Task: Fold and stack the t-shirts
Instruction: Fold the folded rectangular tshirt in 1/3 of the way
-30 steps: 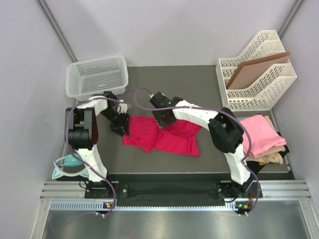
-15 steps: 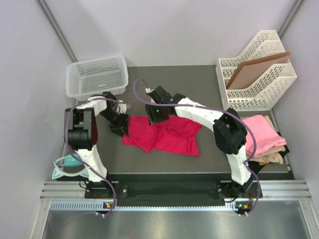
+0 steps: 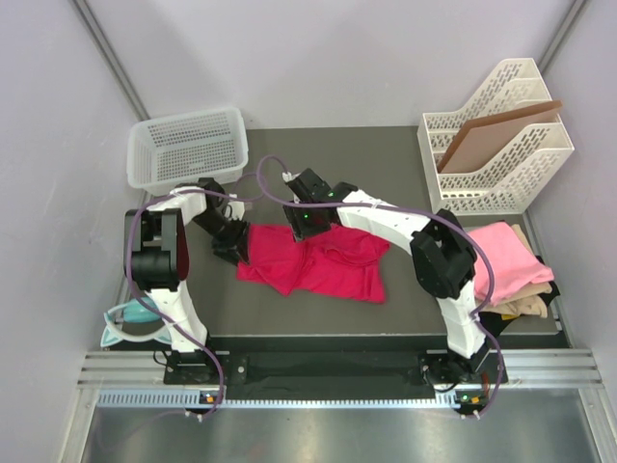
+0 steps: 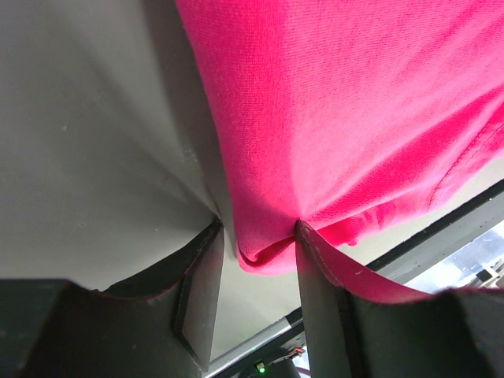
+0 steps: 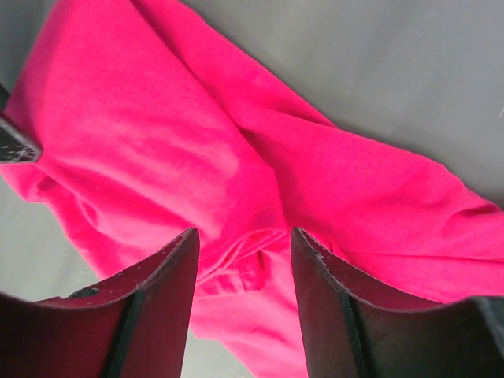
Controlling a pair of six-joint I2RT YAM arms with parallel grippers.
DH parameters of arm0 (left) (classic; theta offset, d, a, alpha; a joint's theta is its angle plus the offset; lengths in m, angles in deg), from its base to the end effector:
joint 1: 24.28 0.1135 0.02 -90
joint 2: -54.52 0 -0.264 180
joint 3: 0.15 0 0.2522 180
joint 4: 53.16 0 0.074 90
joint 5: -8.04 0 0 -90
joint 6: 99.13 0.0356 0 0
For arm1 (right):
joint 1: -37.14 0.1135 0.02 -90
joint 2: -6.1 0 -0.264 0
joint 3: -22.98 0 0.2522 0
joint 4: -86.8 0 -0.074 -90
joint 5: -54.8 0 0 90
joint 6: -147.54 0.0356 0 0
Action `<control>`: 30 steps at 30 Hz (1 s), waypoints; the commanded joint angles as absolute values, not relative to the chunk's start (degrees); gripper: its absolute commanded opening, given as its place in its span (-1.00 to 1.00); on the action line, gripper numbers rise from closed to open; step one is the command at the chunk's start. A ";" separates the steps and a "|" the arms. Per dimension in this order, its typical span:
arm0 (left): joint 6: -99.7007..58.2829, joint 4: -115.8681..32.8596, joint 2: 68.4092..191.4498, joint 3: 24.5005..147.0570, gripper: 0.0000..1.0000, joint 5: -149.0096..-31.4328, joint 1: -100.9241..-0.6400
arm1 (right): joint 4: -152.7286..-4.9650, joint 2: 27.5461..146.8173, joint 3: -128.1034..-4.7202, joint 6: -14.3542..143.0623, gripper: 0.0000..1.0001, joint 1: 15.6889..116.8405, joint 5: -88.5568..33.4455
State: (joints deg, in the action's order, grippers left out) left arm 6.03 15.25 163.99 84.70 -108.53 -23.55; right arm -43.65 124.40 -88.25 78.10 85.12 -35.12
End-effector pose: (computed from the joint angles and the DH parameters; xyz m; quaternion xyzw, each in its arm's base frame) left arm 0.3318 -0.0117 0.1516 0.1162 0.9660 -0.2311 0.0063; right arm 0.3050 0.3386 0.2234 -0.2272 0.9305 0.1623 0.2370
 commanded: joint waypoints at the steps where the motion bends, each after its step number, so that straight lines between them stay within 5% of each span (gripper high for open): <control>1: 7.48 15.18 161.49 84.19 -0.07 -108.59 -22.96 | -44.90 126.51 -87.37 76.96 0.01 85.21 -36.17; 9: 7.57 15.18 161.40 84.27 -0.07 -108.50 -22.88 | -45.78 128.53 -87.46 76.79 -0.02 84.86 -35.55; 19: 7.66 14.91 161.66 83.75 -0.08 -108.33 -22.79 | -46.48 127.57 -86.84 76.79 -0.61 84.25 -36.25; 30: 8.10 14.74 161.31 83.22 -0.09 -107.62 -22.53 | -44.73 128.88 -89.56 74.86 -0.91 82.31 -39.59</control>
State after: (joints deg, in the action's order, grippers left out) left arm 6.18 15.19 163.53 84.07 -108.24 -23.18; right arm -44.66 128.58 -86.81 76.74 83.84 -36.04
